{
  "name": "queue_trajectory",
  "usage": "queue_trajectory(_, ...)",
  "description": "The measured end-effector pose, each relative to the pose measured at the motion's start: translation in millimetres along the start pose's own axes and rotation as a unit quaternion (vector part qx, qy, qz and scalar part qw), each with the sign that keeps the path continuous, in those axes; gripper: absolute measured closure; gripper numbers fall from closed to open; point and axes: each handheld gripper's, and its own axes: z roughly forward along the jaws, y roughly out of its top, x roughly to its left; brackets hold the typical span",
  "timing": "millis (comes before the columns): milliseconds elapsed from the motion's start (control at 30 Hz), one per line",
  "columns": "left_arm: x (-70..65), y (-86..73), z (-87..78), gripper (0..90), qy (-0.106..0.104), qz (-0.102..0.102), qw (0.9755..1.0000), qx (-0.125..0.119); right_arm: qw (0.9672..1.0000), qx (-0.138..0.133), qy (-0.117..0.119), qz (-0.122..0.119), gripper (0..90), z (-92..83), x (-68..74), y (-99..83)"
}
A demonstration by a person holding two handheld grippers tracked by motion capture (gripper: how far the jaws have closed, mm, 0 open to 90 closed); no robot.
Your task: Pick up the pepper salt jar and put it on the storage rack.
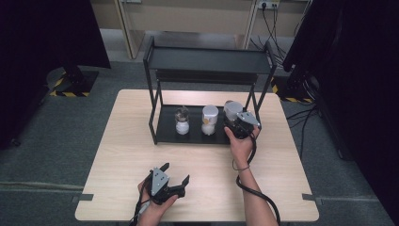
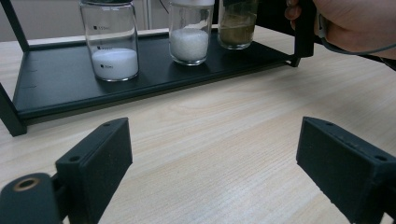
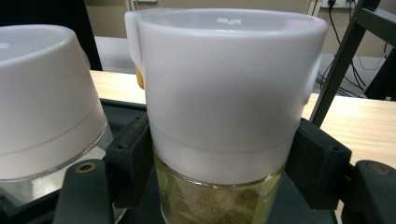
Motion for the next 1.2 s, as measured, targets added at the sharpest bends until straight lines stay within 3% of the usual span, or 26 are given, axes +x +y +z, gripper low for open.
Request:
queue_trajectory(300, -0.1, 0.0, 0.0, 10.0, 0.000, 0.000, 1.0000, 0.000, 1.0000, 0.005, -0.004, 0.003, 30.9, 3.4, -1.7, -4.9)
queue_trajectory(800, -1.3, -0.2, -0.3, 10.0, 0.001, 0.004, 1.0000, 0.000, 0.9999, 0.001, 0.006, -0.013, 30.0, -2.2, -1.6, -11.0)
queue_trajectory(1000, -1.1, -0.2, -0.4, 10.0, 0.000, 0.003, 1.0000, 0.000, 0.9999, 0.001, 0.007, -0.014, 22.9, -3.8, 0.9, -14.2)
queue_trajectory(1100, -1.2, -0.2, -0.4, 10.0, 0.000, 0.004, 1.0000, 0.000, 0.9999, 0.004, 0.010, -0.003, 17.9, -4.7, 2.1, -16.3)
queue_trajectory(1200, -1.2, -0.2, -0.5, 10.0, 0.000, 0.004, 1.0000, 0.000, 0.9999, 0.001, 0.007, -0.013, 16.4, -6.6, 4.1, -16.5)
